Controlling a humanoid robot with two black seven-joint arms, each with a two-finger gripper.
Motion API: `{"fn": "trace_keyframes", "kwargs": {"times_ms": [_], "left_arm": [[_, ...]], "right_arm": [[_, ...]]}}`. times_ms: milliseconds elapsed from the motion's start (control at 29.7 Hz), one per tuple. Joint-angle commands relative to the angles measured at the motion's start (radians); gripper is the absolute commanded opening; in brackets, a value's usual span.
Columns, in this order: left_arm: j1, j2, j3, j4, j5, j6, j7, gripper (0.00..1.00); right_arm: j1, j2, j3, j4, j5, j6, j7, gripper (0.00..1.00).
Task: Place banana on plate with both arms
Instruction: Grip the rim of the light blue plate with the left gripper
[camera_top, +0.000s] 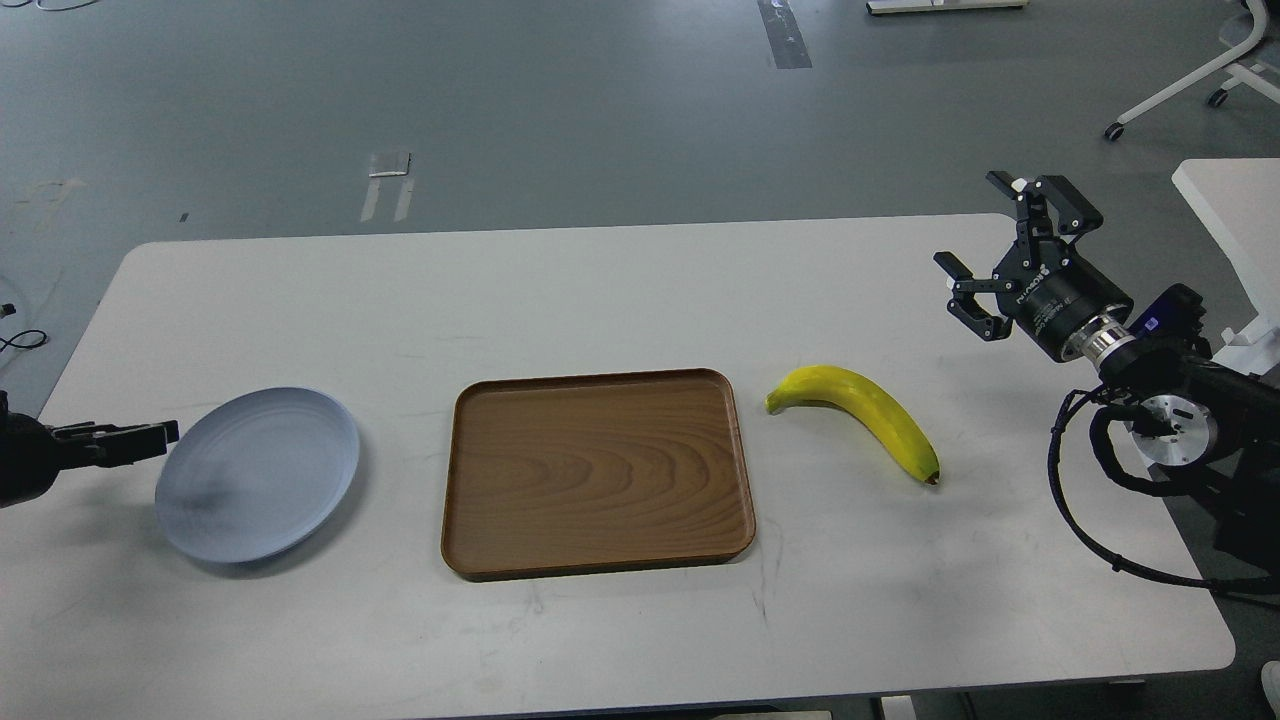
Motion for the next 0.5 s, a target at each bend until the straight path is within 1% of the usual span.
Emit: {"fn": "trace_keyframes", "kwargs": {"times_ms": [0, 235, 370, 471], "left_arm": [[0.005, -0.015, 0.005, 0.01, -0.026, 0.0, 0.0, 0.96], [0.037, -0.052, 0.007, 0.058, -0.026, 0.003, 0.0, 0.94], [0.043, -0.057, 0.007, 0.066, -0.026, 0.008, 0.0, 0.91], [0.043, -0.06, 0.007, 0.066, -0.026, 0.008, 0.0, 0.85]], "right_arm": [[0.0, -0.002, 0.0, 0.002, 0.0, 0.0, 0.0, 1.0], [0.0, -0.004, 0.0, 0.003, 0.0, 0.0, 0.0, 1.0], [-0.002, -0.005, 0.0, 0.003, 0.0, 0.0, 0.0, 1.0], [-0.004, -0.005, 0.0, 0.003, 0.0, 0.0, 0.0, 1.0]]}}
